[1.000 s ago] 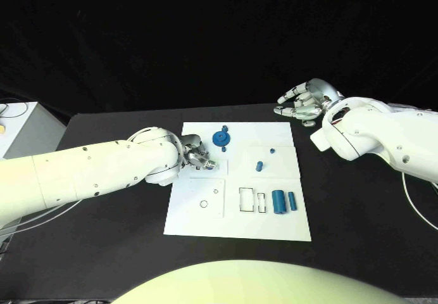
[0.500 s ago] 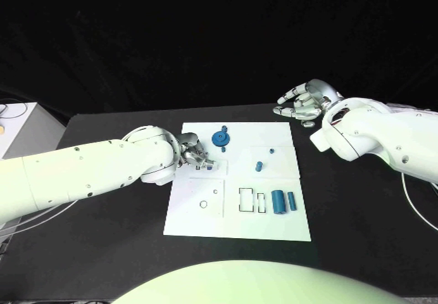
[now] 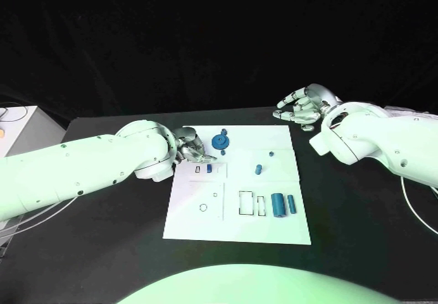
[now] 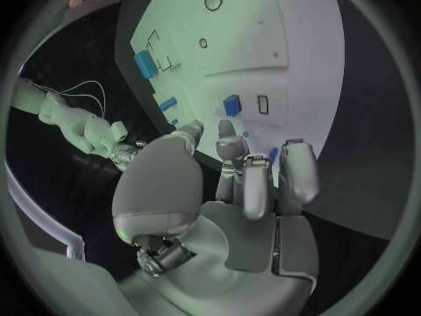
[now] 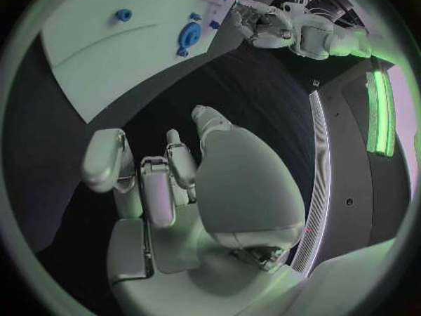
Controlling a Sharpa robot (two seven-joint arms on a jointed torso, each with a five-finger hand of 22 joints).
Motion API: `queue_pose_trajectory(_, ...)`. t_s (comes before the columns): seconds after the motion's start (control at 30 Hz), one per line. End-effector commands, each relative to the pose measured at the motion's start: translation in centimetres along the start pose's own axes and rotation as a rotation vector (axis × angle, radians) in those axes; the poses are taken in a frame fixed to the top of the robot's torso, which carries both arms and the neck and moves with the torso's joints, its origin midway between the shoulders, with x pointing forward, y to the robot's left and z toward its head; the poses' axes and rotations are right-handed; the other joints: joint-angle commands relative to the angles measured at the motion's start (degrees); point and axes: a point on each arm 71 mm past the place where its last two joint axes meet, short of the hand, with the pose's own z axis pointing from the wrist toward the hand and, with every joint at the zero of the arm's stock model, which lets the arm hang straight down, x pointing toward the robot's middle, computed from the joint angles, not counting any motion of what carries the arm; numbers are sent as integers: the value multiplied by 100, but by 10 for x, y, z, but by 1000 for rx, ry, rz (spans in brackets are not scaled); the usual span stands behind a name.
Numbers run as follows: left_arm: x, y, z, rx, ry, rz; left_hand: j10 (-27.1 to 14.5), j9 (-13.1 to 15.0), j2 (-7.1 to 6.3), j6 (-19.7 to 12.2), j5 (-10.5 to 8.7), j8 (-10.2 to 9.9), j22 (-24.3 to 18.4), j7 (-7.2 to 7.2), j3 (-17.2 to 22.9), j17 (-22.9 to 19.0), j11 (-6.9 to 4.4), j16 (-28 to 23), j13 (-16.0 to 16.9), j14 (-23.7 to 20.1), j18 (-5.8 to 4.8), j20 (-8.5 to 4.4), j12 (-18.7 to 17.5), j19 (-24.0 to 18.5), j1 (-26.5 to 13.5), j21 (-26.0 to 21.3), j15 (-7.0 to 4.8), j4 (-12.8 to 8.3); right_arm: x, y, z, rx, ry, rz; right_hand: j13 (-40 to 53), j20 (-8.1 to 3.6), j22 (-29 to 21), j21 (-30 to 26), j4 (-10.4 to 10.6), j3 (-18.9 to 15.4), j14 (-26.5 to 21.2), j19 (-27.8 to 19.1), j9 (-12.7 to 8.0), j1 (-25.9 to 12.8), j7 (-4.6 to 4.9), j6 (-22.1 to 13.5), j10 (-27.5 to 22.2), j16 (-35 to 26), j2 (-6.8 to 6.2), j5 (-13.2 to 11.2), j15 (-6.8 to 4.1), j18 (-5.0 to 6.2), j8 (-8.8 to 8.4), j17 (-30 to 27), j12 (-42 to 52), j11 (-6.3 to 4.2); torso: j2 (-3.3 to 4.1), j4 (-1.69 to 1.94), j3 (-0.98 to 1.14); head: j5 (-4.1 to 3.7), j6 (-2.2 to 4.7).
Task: Assemble the parts on the task board
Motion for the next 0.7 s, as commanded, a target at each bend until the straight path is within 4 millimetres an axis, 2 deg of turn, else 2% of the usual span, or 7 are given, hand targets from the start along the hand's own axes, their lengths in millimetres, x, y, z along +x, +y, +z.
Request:
queue_pose_trajectory(0.03,-8,2,-3,-2,100,-32,-347,-92,37,-198,24,-150,-253,68,322,740,59,-74,-563,390,-2,27,-442,-195,420,-146,82,-11,0,0,0,-11,7,-2,-3,0,-11,-41,11,10,375,-50,-7,-64,-17,-42,-34,-17,-6,20,25,119,17,746,-19,-2,-2,2,0,-5,40)
queue_pose_trajectory(0.07,-13,3,-3,-4,103,-49,-483,-183,-32,-248,14,-246,-355,127,532,671,112,-112,-807,367,19,63,-626,-270,533,-213,141,19,0,0,0,-11,7,-2,-3,0,-11,-41,11,10,375,-50,-7,-64,-17,-42,-34,-17,-6,20,25,119,17,746,-19,-2,-2,-2,2,2,55)
queue_pose_trajectory(0.2,-39,9,-4,-15,101,-112,-627,-280,-125,-330,9,-345,-546,199,725,510,170,-198,-1036,311,59,110,-789,-404,541,-330,189,18,0,0,0,-10,6,0,-7,1,-16,-50,10,13,372,-53,-7,-68,-17,-43,-37,-23,-1,25,25,121,19,735,-22,-2,10,-6,-3,6,97)
queue_pose_trajectory(0.33,-67,16,-1,-29,87,-143,-653,-400,-187,-483,3,-498,-561,288,825,498,244,-204,-1059,305,60,150,-788,-410,491,-349,249,12,0,0,1,-11,7,1,-7,1,-16,-50,10,13,372,-53,-7,-68,-17,-43,-37,-23,-1,25,25,121,19,735,-22,-2,10,-9,-5,31,148)
queue_pose_trajectory(0.5,-86,16,6,-36,40,-133,-740,-487,-264,-510,5,-565,-663,331,934,459,283,-223,-1139,286,81,190,-834,-486,558,-413,287,-14,1,1,1,-14,9,2,-12,-1,-24,-68,-4,41,374,-52,-9,-68,-19,-47,-36,-23,6,122,22,123,28,740,-20,-5,23,-10,-1,46,209)
queue_pose_trajectory(0.53,-89,15,7,-36,25,-128,-740,-487,-264,-510,5,-565,-663,331,934,459,283,-223,-1139,286,81,190,-834,-486,558,-413,287,-14,1,1,1,-15,9,2,-13,-3,-25,-73,-7,59,373,-48,-10,-67,-20,-52,-34,-28,-1,215,20,123,34,734,-17,-6,29,-14,-8,49,226)
queue_pose_trajectory(0.7,-96,12,15,-45,-14,-100,-768,-536,-308,-505,10,-593,-651,355,956,475,307,-214,-1158,288,80,211,-835,-482,488,-413,309,26,1,1,1,-15,8,2,-23,-3,-29,-81,-7,66,372,-49,-11,-68,-20,-54,-42,-31,-4,237,19,124,36,731,-24,-7,50,-21,-28,53,265)
